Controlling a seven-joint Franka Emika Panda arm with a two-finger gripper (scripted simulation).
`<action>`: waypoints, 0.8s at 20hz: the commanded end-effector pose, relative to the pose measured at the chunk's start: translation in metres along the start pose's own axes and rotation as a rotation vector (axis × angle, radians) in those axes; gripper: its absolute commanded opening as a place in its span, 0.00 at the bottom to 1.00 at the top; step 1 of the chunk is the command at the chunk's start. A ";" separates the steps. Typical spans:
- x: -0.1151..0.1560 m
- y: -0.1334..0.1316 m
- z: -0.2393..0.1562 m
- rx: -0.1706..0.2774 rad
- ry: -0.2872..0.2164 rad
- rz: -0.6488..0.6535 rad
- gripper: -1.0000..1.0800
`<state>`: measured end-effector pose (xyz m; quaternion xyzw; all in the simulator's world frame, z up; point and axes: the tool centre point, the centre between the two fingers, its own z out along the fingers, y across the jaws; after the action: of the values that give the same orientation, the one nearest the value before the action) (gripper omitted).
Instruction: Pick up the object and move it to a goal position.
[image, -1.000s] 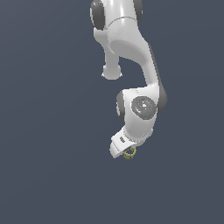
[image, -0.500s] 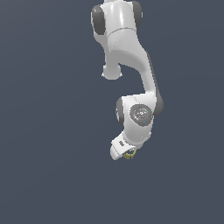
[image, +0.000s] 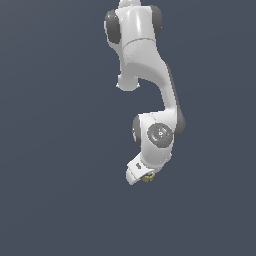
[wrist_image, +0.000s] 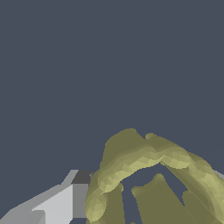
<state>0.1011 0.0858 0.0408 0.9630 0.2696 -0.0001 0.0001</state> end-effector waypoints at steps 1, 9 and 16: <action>0.000 0.000 0.000 0.000 0.000 0.000 0.00; 0.000 0.000 0.000 0.000 0.000 0.000 0.00; -0.007 0.008 -0.012 0.000 0.000 0.000 0.00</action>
<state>0.0995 0.0798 0.0479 0.9628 0.2701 -0.0005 -0.0002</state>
